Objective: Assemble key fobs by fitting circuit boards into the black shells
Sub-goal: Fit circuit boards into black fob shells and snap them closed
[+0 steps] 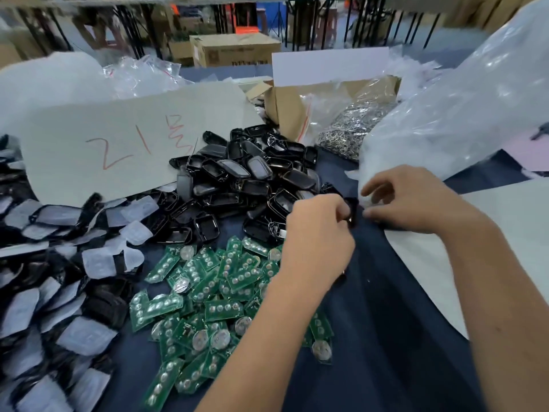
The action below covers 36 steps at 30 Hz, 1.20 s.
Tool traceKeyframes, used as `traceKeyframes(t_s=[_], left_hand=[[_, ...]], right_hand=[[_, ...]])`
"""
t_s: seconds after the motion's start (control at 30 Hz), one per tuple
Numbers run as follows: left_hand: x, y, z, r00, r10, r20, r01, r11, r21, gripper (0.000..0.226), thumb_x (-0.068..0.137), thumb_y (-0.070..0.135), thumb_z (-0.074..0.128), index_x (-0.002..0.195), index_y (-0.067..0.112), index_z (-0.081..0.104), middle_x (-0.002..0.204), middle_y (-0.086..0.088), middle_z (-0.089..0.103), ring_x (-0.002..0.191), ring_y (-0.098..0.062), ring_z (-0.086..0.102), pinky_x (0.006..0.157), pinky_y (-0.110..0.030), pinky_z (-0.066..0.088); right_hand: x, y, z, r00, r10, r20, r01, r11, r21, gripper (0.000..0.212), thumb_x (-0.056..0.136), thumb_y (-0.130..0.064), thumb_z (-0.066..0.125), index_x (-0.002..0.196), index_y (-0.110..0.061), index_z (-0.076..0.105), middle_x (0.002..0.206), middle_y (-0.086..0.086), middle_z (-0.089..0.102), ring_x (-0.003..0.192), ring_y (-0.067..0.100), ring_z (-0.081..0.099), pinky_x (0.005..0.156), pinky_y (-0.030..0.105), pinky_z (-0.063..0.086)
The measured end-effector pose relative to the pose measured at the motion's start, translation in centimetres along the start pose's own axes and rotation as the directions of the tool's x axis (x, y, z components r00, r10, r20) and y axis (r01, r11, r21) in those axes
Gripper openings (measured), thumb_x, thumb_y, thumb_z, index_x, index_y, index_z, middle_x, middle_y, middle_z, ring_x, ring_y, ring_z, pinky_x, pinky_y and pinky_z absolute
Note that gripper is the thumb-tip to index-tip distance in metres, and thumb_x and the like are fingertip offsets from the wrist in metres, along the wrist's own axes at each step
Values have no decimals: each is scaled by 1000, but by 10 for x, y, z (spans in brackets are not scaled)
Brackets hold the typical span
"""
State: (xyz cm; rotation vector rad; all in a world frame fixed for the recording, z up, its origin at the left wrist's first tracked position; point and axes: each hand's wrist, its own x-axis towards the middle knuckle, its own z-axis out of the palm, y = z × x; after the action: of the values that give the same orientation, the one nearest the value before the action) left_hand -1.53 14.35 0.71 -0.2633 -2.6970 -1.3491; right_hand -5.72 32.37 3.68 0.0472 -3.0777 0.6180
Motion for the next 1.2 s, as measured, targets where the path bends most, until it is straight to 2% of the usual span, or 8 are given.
traceKeyframes(t_s=[0.23, 0.4, 0.57, 0.67, 0.77, 0.9, 1.1, 1.2], left_hand=[[13, -37, -30, 983, -124, -133, 124, 992, -7, 25, 93, 4, 58, 91, 21, 76, 96, 2, 71, 79, -14, 67, 77, -34, 58], [15, -49, -48, 977, -128, -172, 121, 991, -48, 24, 96, 4, 61, 92, 22, 76, 93, 7, 72, 75, -3, 65, 64, -9, 50], [11, -54, -79, 952, -128, -277, 102, 989, -109, 21, 96, 11, 65, 93, 29, 75, 86, 13, 73, 72, -6, 70, 73, -28, 61], [4, -59, -99, 967, -148, -208, 87, 956, -279, 11, 97, 19, 69, 97, 28, 75, 87, 6, 76, 80, -13, 74, 79, -35, 64], [-5, -70, -121, 976, -167, -141, 87, 887, -453, 4, 97, 14, 72, 98, 15, 76, 85, -6, 78, 77, -22, 78, 72, -31, 64], [-14, -97, -156, 930, -286, -232, 141, 858, -493, 8, 94, 5, 73, 87, 8, 72, 79, -10, 77, 67, -26, 77, 63, -26, 61], [-20, -137, -179, 796, -400, -454, 197, 881, -430, 17, 80, 17, 72, 75, 11, 58, 67, -5, 73, 69, -25, 77, 78, -51, 65], [-17, -143, -180, 770, -419, -482, 225, 884, -410, 15, 69, 23, 69, 71, 13, 59, 63, 3, 71, 72, -20, 78, 81, -52, 63]], right_hand=[[23, -27, 29, 995, -95, 16, 96, 994, -50, 41, 72, -23, 94, 109, -24, 76, 109, 4, 64, 92, 18, 56, 85, 28, 46], [24, -24, 21, 998, -34, 58, 36, 998, -43, 28, 70, -29, 97, 90, -21, 79, 85, -6, 67, 88, 17, 65, 77, 30, 48], [27, -44, -1, 993, -114, -3, 114, 991, 64, 12, 76, -27, 92, 74, -27, 81, 64, -13, 71, 65, -1, 66, 58, 13, 43], [25, -88, 0, 961, -274, -27, 270, 916, 298, 11, 77, -33, 91, 78, -27, 81, 67, -6, 74, 62, 10, 68, 64, 26, 52], [23, -133, 23, 921, -389, -6, 352, 826, 441, 19, 80, -34, 90, 84, -21, 77, 68, 6, 73, 52, 11, 57, 58, 27, 47], [25, -168, 55, 923, -383, 40, 280, 738, 614, 22, 88, -30, 83, 93, -14, 69, 63, 9, 68, 51, 18, 56, 47, 28, 46], [13, -199, 94, 797, -533, 284, 447, 836, 317, 12, 87, -21, 83, 81, -28, 75, 70, -10, 73, 56, 0, 65, 51, 11, 44], [4, -212, 104, 747, -581, 324, 522, 814, 255, 15, 85, -18, 84, 90, -32, 80, 74, -14, 70, 63, -4, 60, 58, 9, 42]])
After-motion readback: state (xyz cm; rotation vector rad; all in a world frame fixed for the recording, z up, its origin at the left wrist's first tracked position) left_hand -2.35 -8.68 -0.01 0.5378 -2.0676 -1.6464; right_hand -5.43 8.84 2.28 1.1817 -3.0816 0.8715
